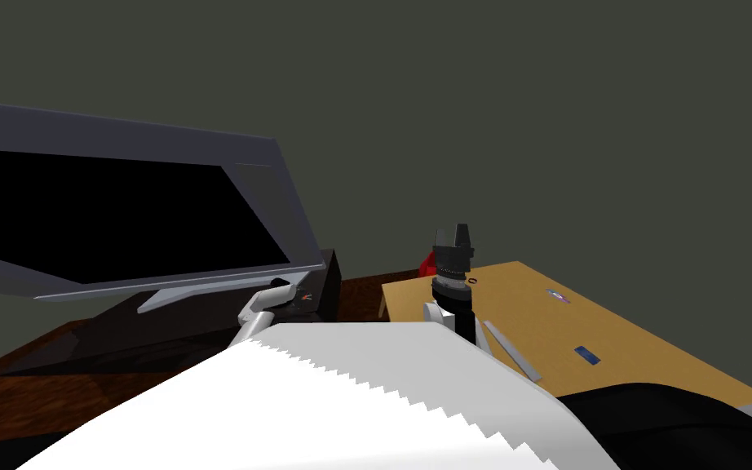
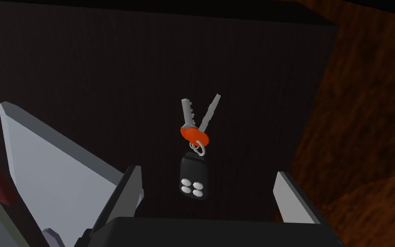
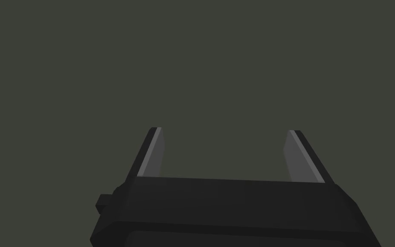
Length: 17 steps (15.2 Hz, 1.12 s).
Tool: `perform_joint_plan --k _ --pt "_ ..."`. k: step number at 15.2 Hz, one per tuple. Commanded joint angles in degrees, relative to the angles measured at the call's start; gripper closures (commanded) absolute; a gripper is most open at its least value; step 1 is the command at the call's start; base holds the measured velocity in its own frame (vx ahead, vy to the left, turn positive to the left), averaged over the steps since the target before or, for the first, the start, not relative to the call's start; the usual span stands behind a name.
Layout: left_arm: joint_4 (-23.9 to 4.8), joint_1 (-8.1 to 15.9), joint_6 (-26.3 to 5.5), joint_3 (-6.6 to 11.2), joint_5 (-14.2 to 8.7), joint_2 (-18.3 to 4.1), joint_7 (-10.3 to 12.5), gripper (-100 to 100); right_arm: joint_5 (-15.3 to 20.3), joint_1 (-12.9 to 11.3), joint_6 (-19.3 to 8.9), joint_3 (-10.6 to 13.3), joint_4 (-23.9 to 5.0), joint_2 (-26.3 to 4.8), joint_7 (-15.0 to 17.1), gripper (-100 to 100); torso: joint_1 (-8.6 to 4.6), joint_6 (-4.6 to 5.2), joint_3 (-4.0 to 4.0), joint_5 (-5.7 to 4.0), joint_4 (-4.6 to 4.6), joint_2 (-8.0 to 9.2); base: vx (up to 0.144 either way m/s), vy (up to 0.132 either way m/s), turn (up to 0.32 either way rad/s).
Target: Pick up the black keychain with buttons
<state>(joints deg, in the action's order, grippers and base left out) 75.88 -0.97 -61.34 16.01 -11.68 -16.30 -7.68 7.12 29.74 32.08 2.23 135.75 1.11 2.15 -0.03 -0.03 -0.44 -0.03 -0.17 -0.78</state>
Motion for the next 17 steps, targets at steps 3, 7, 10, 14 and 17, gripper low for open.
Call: perform_joint_plan --k 3,7,10,14,17 --pt "-3.45 0.57 -3.07 1.56 -1.21 -1.08 -0.21 -100 0.00 0.00 0.00 0.00 0.00 0.00 0.00 0 0.17 0.00 -0.01 0.04 -0.01 0.00 0.172 0.025 0.087" --pt "-5.08 0.87 0.45 0.76 -0.72 -0.43 -0.03 -100 0.00 -0.02 0.00 0.00 0.00 0.00 0.00 0 0.22 0.02 0.29 0.06 0.10 0.53 0.034 0.024 0.008" --pt "-5.57 0.92 1.00 0.65 -0.66 -0.32 0.00 -100 0.00 -0.03 -0.01 0.00 -0.01 0.00 0.00 0 0.20 0.01 0.44 0.06 0.16 0.79 -0.015 0.017 0.000" --pt "-5.71 0.94 1.29 0.62 -0.63 -0.30 0.03 100 0.00 -0.03 -0.01 0.00 -0.01 0.00 0.00 0 0.12 0.01 0.44 0.03 0.16 0.78 0.000 0.000 0.000" --pt "-3.89 0.68 -1.03 1.04 -0.93 -0.69 -0.17 100 0.00 -0.03 -0.01 0.00 -0.01 0.00 0.00 0 0.07 0.01 0.44 0.02 0.16 0.78 0.000 -0.014 -0.001"
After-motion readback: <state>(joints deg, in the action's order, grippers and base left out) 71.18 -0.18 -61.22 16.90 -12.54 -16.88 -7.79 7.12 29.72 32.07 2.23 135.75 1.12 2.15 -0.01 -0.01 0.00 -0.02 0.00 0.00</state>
